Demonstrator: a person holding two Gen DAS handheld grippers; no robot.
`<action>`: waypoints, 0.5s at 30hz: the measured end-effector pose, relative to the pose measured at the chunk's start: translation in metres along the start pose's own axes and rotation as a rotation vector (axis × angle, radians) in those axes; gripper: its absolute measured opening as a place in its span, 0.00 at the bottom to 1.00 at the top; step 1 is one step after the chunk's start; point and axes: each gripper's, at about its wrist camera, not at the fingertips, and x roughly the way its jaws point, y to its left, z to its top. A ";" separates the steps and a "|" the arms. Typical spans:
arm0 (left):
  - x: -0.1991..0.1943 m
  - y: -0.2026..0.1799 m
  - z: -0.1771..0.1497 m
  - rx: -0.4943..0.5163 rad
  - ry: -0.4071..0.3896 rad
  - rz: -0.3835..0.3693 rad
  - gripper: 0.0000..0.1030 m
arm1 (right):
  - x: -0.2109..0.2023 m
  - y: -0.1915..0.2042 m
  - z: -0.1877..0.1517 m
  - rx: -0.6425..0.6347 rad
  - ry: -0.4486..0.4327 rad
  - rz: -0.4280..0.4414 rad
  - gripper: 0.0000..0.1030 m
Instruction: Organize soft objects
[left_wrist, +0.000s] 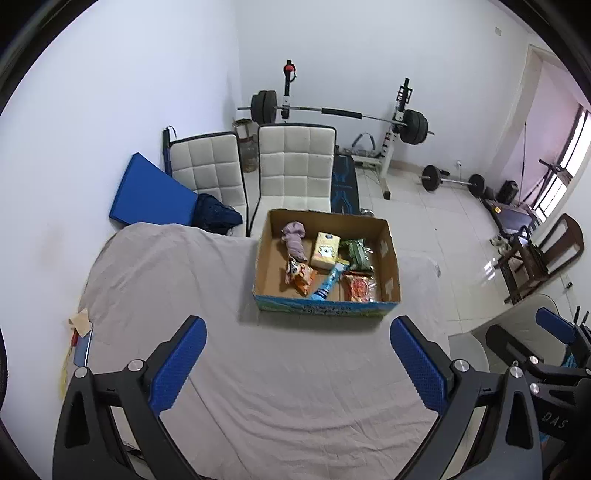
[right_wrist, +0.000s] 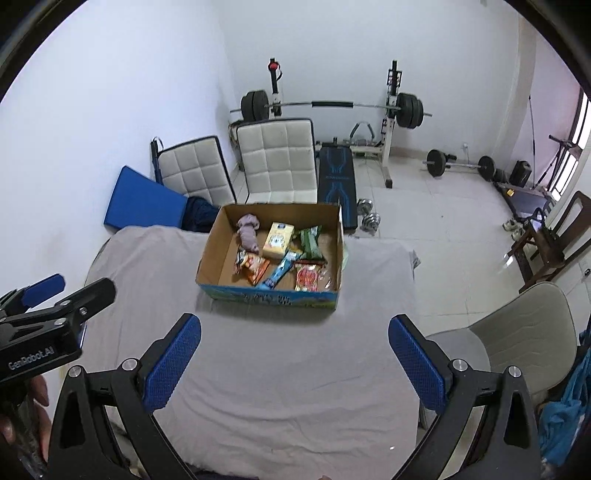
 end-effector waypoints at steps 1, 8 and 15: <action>0.000 0.002 0.001 -0.002 -0.005 0.004 0.99 | 0.000 0.000 0.003 0.002 -0.006 -0.001 1.00; 0.006 0.007 0.006 -0.002 -0.020 0.034 0.99 | 0.009 0.003 0.016 -0.002 -0.036 -0.004 1.00; 0.021 0.009 0.009 -0.001 -0.002 0.046 0.99 | 0.024 0.004 0.026 -0.011 -0.042 -0.025 1.00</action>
